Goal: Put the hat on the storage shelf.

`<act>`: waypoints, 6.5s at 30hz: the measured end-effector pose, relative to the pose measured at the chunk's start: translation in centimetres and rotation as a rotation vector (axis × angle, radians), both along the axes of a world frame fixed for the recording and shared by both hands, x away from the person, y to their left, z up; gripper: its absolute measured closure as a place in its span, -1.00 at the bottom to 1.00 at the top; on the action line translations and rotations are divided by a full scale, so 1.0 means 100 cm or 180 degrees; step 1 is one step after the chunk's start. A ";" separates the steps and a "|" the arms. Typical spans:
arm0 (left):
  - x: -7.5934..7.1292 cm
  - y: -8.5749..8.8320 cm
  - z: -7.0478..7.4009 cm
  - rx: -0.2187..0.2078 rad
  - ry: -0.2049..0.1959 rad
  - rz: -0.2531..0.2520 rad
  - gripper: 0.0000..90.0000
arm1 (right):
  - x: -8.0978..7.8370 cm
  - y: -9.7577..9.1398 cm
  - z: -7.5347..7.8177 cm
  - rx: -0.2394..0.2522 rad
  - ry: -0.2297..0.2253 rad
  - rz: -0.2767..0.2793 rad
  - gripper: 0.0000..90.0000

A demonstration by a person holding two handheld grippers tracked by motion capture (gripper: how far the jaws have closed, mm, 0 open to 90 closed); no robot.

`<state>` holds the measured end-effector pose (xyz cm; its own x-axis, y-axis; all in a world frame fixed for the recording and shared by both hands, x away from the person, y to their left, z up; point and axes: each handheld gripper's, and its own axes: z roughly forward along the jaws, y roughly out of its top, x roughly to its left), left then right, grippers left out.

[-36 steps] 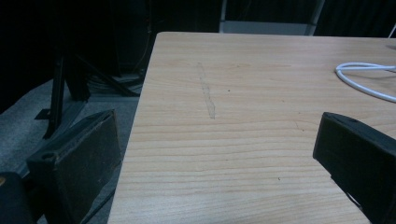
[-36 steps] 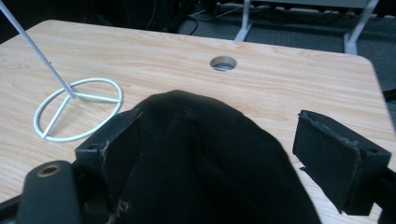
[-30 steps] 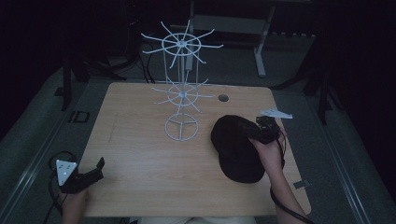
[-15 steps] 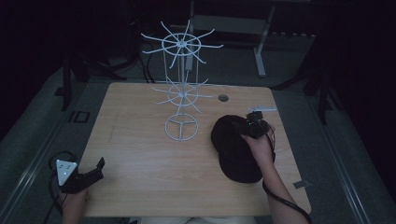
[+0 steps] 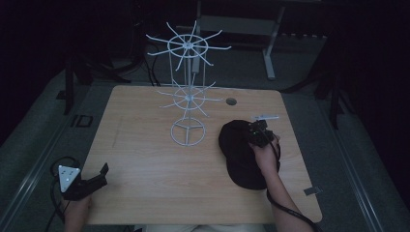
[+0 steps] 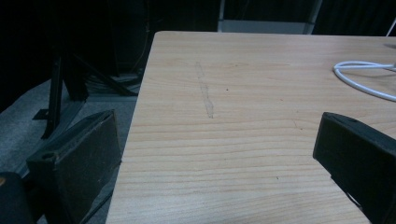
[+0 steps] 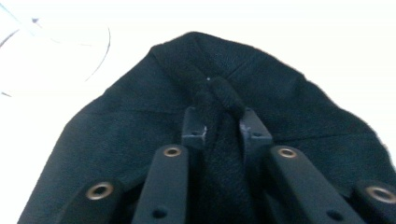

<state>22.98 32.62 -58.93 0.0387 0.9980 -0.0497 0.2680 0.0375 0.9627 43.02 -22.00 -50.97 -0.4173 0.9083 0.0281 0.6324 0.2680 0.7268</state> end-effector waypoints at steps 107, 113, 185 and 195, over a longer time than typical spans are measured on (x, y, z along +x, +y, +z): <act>0.000 0.000 0.000 0.0006 0.0013 -0.0012 -0.97 | -0.129 0.063 0.206 0.0816 -0.1948 0.1264 0.77; 0.000 0.000 0.000 0.0004 0.0015 -0.0016 -0.97 | -0.123 0.065 0.197 0.0801 -0.1898 0.1232 0.73; 0.001 0.000 0.000 0.0000 0.0034 -0.0028 -0.97 | -0.082 -0.097 -0.043 0.0061 -0.1066 -0.0067 -0.70; 0.001 0.000 0.000 0.0000 0.0026 -0.0042 -0.97 | -0.092 -0.127 -0.052 -0.0052 -0.1039 -0.0344 -0.71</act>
